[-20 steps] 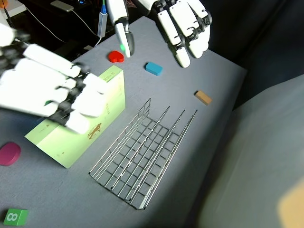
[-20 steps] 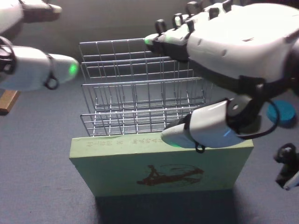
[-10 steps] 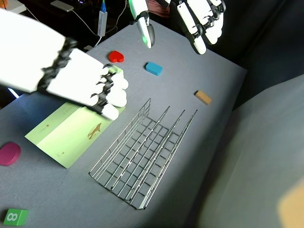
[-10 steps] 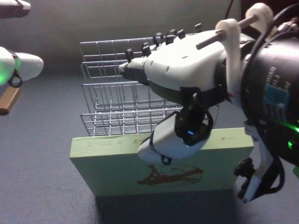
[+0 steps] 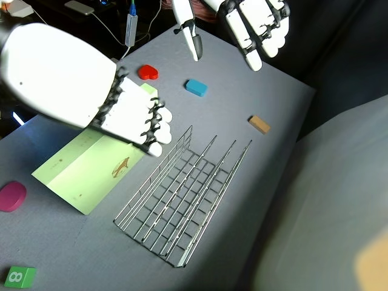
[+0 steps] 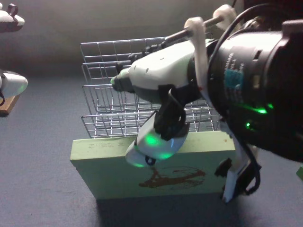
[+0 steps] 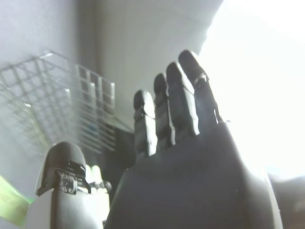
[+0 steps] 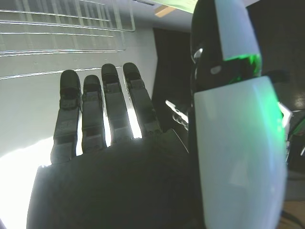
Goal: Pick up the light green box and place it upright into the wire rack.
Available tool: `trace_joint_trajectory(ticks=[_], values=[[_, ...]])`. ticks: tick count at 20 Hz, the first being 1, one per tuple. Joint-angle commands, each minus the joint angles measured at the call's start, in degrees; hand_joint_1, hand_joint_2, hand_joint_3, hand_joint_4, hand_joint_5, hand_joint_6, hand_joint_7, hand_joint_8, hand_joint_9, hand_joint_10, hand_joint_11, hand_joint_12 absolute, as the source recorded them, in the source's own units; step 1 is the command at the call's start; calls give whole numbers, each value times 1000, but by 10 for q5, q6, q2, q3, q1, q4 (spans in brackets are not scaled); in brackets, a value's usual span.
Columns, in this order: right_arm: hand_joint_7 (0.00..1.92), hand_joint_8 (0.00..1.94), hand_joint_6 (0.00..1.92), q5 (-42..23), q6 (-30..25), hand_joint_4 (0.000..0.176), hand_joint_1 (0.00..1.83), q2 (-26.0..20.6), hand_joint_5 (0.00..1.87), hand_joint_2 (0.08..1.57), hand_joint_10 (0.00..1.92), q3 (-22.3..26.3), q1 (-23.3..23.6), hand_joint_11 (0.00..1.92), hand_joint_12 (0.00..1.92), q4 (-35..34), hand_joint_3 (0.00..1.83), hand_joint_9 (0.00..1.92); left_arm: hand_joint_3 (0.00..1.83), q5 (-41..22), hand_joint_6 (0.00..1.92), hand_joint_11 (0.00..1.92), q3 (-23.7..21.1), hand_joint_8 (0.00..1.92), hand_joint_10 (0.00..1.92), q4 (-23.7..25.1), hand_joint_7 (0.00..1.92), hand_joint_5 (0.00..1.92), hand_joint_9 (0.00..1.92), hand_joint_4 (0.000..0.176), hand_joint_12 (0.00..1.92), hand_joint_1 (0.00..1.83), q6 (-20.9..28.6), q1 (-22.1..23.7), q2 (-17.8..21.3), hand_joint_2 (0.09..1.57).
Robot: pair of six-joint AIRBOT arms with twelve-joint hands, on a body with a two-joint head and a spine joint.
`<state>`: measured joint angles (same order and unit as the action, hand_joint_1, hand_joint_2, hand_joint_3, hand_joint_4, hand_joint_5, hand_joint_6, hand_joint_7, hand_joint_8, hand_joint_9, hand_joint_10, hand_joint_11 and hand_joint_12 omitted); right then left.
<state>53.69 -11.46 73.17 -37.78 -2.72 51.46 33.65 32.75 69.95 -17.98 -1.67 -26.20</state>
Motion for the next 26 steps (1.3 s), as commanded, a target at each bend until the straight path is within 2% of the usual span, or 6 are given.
trace_joint_trajectory(ticks=[1, 15, 16, 20, 25, 26], values=[[124, 4, 8, -22, 0, 0, 765, 6, 127, 995, 3, -4, -3, 0, 418, 35, 2, 20, 1, -25, 3, 0, 5, 2, 0, 38, 220, 242, 206, 93, 738, 179, -4, 4, 3, 1168], [134, 3, 5, -47, -39, 0, 780, 28, 137, 1008, 11, -21, -44, 0, 486, 57, 3, 81, 2, -21, 2, 0, 15, 0, 0, 38, 210, 246, 205, 93, 736, 182, -41, 3, 3, 1173], [234, 11, 16, -46, -39, 0, 820, 28, 226, 989, 21, -23, -48, 0, 757, 57, 0, 181, 1, -22, 1, 0, 15, 0, 2, 38, 210, 245, 210, 93, 755, 186, -42, 3, 3, 1172], [543, 8, 15, -45, -35, 0, 990, 28, 463, 1057, 28, -28, -56, 112, 1169, 64, 5, 473, 1, -18, 11, 0, 12, 4, 4, 38, 221, 275, 217, 92, 753, 186, -42, 3, 3, 1172], [896, 49, 52, -45, -33, 0, 1069, 25, 783, 1135, 129, -29, -48, 374, 1267, 64, 2, 838, 0, -16, 6, 0, 12, 3, 2, 32, 222, 267, 213, 92, 750, 188, -42, 3, 3, 1172], [989, 825, 996, -44, -32, 0, 1187, 24, 760, 1192, 254, -29, -47, 469, 1304, 64, 0, 928, 0, -16, 5, 0, 12, 3, 1, 32, 222, 267, 212, 92, 750, 188, -42, 3, 3, 1172]])
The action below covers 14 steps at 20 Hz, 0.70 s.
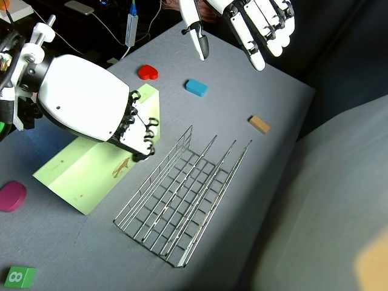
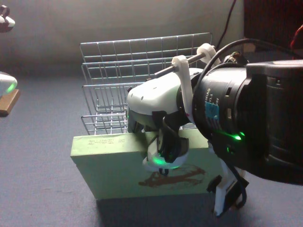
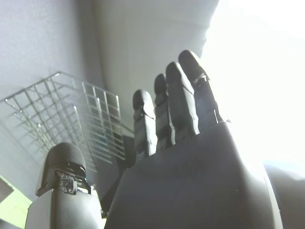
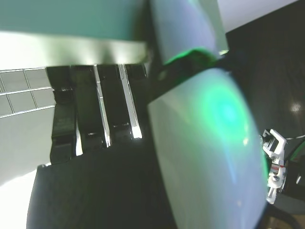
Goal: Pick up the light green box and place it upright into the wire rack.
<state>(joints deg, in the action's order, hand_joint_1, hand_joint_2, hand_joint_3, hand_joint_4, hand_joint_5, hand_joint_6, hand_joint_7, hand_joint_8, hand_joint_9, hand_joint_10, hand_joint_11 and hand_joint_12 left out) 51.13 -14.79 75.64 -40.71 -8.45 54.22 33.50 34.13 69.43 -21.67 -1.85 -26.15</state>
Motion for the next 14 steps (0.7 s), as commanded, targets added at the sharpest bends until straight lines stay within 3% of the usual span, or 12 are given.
trace_joint_trajectory(ticks=[1, 2, 3, 4, 6, 8, 12, 14], values=[[906, 1092, 1159, -16, 2, 0, 1316, -3, 692, 1199, 1229, 1, 12, 554, 1395, 36, 0, 802, 0, -14, 5, 0, -3, 3, 1, 37, 221, 267, 212, 92, 751, 188, -5, 5, 3, 1171], [858, 1226, 1125, -16, 2, 0, 1343, -4, 716, 1200, 1452, 1, 14, 631, 1484, 35, 0, 775, 0, -14, 3, 0, -3, 2, 1, 36, 221, 267, 212, 93, 769, 188, -5, 5, 3, 1172], [850, 1238, 1059, -16, 2, 0, 1352, -7, 781, 1188, 1485, 1, 18, 712, 1542, 35, 0, 795, 1, -14, 3, 0, -4, 1, 1, 35, 221, 267, 212, 93, 772, 189, -5, 5, 3, 1175], [858, 1221, 1037, -16, 3, 0, 1355, -10, 801, 1181, 1495, 3, 22, 745, 1570, 34, 0, 800, 2, -14, 2, 0, -4, 1, 2, 35, 222, 265, 216, 93, 773, 189, -5, 5, 3, 1176], [920, 1238, 1030, -16, 22, 0, 1214, -20, 889, 1158, 1303, 11, 32, 780, 1583, 29, 0, 839, 2, -14, 3, 0, -3, 2, 5, 35, 223, 268, 223, 93, 774, 189, -5, 5, 3, 1176], [856, 1205, 1048, -25, 33, 0, 1348, -37, 808, 1180, 1506, 22, 46, 746, 1592, 11, 1, 800, 2, -13, 3, 0, -4, 0, 4, 35, 219, 269, 223, 93, 774, 189, -5, 4, 3, 1176], [844, 1235, 1039, -36, 55, 0, 1352, -66, 807, 1187, 1525, 40, 93, 716, 1586, -20, 0, 778, 1, -13, 2, 0, -4, 0, 2, 32, 220, 269, 218, 93, 772, 190, -5, 4, 3, 1176], [856, 1220, 1066, -42, 69, 0, 1353, -74, 785, 1187, 1521, 44, 117, 709, 1582, -26, 0, 781, 1, -8, 3, 0, -3, 0, 1, -14, 220, 273, 218, 93, 769, 189, -56, 8, 3, 1176]])
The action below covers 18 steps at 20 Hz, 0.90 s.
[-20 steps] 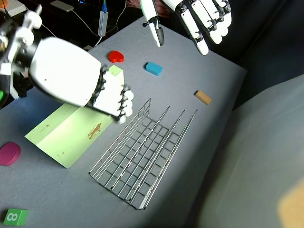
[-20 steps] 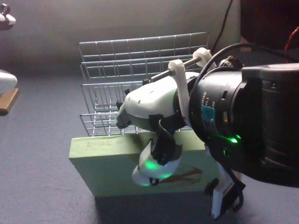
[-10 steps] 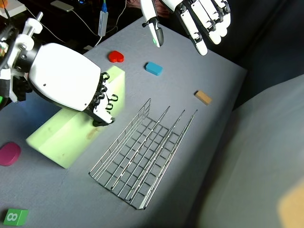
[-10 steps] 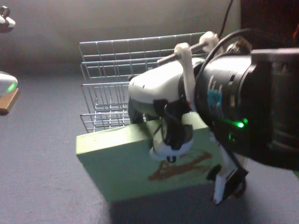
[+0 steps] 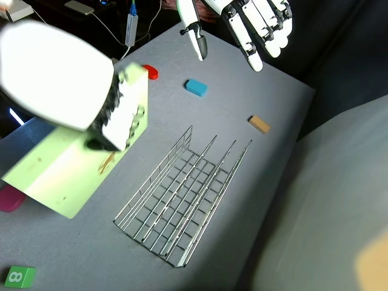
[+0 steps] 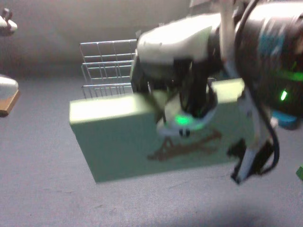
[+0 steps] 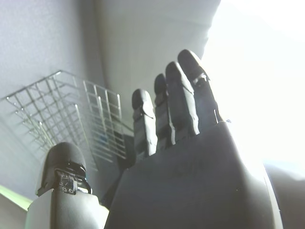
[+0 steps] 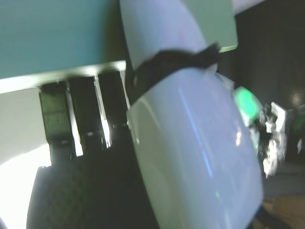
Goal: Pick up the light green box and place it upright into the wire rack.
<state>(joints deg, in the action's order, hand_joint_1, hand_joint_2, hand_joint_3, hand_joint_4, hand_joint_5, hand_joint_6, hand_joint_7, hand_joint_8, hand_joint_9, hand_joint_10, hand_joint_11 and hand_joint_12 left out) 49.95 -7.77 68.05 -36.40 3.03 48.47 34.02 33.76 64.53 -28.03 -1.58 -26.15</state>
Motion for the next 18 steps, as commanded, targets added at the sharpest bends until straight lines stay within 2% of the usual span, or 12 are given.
trace_joint_trajectory(ticks=[1, 6, 9, 14, 18], values=[[859, 1211, 1077, -30, 6, 0, 1353, 0, 786, 1186, 1515, 2, 11, 709, 1581, 31, 0, 783, 1, -13, 3, 0, 1, 0, 1, 8, 220, 273, 218, 93, 768, 189, -31, 11, 3, 1176], [871, 1207, 1054, -42, 31, 0, 1354, -7, 802, 1182, 1514, 0, 58, 733, 1568, 47, 0, 776, 2, -14, 1, 0, 1, 0, 0, 7, 207, 269, 205, 93, 762, 190, -41, 23, 3, 1179], [862, 1221, 1096, -48, 18, 0, 1352, -5, 749, 1193, 1526, -9, 79, 728, 1574, 98, 1, 777, 2, -14, 3, 0, 1, 0, 0, 7, 207, 274, 204, 93, 759, 189, -33, 24, 3, 1179], [865, 1212, 1052, -50, 4, 0, 1354, 18, 793, 1185, 1518, -52, 76, 730, 1580, 112, 0, 782, 1, -16, 2, 0, 3, 0, 0, 7, 206, 275, 203, 93, 756, 189, -32, 25, 2, 1179], [853, 1223, 1076, -47, -13, 0, 1352, 58, 769, 1190, 1526, -92, 59, 725, 1585, 141, 1, 783, 2, -15, 6, 0, 4, 2, 2, 7, 212, 288, 208, 92, 754, 190, -18, 25, 2, 1182]])
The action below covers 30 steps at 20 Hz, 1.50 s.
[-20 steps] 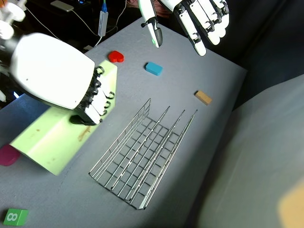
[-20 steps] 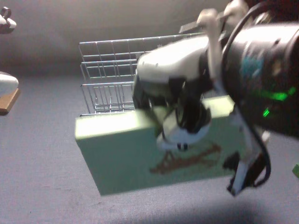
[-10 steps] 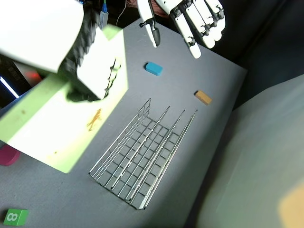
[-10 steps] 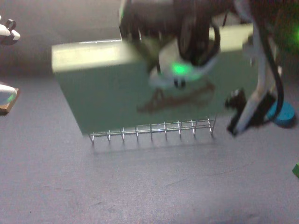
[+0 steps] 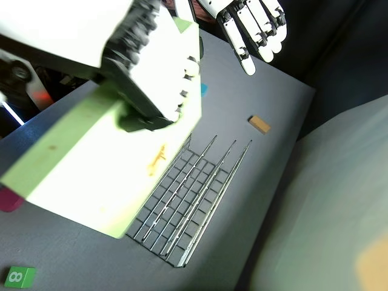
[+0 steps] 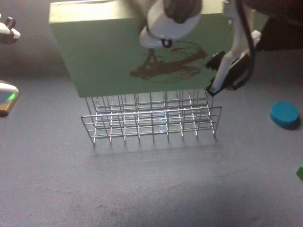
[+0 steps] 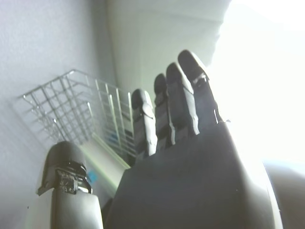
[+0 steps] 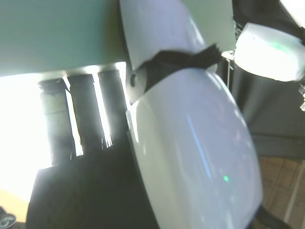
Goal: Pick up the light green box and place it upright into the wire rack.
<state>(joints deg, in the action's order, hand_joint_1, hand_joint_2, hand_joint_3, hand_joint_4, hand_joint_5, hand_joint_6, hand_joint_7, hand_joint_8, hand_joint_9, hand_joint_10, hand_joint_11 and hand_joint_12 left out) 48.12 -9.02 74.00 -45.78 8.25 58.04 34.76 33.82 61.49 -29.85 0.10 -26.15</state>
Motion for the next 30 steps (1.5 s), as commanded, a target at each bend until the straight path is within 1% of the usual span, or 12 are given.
trace_joint_trajectory(ticks=[1, 4, 7, 10, 13, 14, 17, 22, 30], values=[[854, 1225, 1078, -29, -6, 0, 1352, 7, 767, 1191, 1524, -9, 2, 723, 1584, 47, 1, 780, 3, -23, 6, 0, 3, 2, 2, 37, 213, 288, 209, 93, 753, 190, 0, 8, 2, 1185], [851, 1232, 1085, -29, -12, 0, 1351, 33, 761, 1193, 1525, -38, -13, 699, 1560, 47, 0, 780, 4, -23, 0, 0, 3, 1, 1, 37, 212, 275, 208, 93, 749, 181, 0, 8, 2, 1190], [850, 1230, 1085, -36, -19, 0, 1351, 44, 761, 1193, 1527, -50, -22, 697, 1563, 48, 0, 781, 4, -23, 0, 0, 3, 0, 1, 37, 207, 274, 208, 93, 748, 180, 0, 8, 2, 1190], [841, 1220, 1086, -38, -28, 0, 1352, 55, 784, 1188, 1512, -57, -34, 724, 1575, 68, 0, 796, 4, -23, 0, 0, 3, 0, 4, 37, 208, 274, 215, 93, 750, 177, 2, 9, 2, 1192], [856, 1206, 1061, -42, -28, 0, 1354, 59, 804, 1182, 1506, -62, -49, 722, 1572, 74, 0, 795, 3, -23, 1, 0, 2, 2, 3, 37, 212, 276, 215, 93, 752, 176, 6, 9, 2, 1192], [852, 1231, 1118, -46, -28, 0, 1350, 59, 742, 1195, 1522, -63, -53, 711, 1571, 74, 2, 779, 3, -23, 0, 0, 2, 1, 0, 37, 211, 272, 207, 93, 753, 176, 6, 9, 2, 1192], [830, 1256, 1147, -47, -28, 0, 1347, 63, 742, 1202, 1535, -66, -61, 697, 1579, 74, 0, 762, 2, -20, 0, 0, 2, 1, 0, 37, 211, 271, 205, 93, 751, 177, 6, 9, 2, 1192], [868, 1213, 1085, -50, -37, 0, 1353, 72, 773, 1188, 1513, -84, -72, 697, 1575, 74, 0, 781, 2, -16, 2, 0, 2, 2, 2, 37, 214, 275, 209, 93, 749, 176, 7, 9, 2, 1192], [852, 1221, 1093, -67, -45, 0, 1352, 86, 770, 1189, 1508, -115, -107, 732, 1582, 76, 0, 794, 1, -12, 1, 0, 2, 2, 0, 37, 224, 278, 207, 93, 723, 180, 8, 13, 2, 1192]])
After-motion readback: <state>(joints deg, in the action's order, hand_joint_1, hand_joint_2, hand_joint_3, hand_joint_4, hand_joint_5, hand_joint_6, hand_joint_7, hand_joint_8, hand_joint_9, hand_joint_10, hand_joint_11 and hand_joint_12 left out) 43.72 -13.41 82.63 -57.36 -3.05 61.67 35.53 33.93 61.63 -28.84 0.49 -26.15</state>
